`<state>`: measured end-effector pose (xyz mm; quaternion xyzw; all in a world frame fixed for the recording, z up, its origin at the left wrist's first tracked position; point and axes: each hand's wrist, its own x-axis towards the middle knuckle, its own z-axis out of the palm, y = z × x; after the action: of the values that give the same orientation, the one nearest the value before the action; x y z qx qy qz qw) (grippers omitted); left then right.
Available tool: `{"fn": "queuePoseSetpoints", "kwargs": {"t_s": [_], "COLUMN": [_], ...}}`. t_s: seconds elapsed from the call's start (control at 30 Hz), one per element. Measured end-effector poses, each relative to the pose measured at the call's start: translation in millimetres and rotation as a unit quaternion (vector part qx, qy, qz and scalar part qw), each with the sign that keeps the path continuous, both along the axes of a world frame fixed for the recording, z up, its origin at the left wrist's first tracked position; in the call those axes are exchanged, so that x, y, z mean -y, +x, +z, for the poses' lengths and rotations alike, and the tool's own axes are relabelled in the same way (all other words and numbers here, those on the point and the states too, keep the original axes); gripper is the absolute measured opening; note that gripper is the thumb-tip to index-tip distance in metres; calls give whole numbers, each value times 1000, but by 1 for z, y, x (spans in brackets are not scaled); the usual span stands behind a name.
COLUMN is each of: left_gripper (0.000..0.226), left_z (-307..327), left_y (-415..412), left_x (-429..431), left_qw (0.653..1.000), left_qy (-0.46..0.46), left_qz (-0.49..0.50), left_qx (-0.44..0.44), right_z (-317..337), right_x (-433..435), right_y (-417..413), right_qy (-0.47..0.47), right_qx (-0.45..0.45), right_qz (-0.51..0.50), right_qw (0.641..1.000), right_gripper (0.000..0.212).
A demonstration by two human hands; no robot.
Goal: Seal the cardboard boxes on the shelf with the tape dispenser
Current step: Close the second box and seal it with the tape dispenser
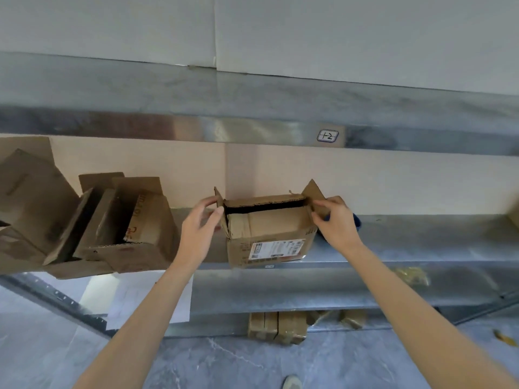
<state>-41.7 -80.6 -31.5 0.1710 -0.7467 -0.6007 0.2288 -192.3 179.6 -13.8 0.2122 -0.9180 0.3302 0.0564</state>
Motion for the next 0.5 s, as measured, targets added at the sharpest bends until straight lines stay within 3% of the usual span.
{"fn": "queuePoseSetpoints", "kwargs": {"t_s": [0.17, 0.5], "left_gripper": [39, 18], "left_z": [6, 18], "left_y": [-15, -33], "left_x": [-10, -33], "left_qw": [996, 974], "left_qy": [-80, -206], "left_qz": [9, 75], "left_qx": [28, 56], "right_z": [2, 17], "right_x": [-11, -18], "right_y": [-4, -44], "right_qy": [6, 82], "right_qx": [10, 51], "right_qz": [23, 110], "right_qw": [1000, 989], "right_gripper": [27, 24]}}
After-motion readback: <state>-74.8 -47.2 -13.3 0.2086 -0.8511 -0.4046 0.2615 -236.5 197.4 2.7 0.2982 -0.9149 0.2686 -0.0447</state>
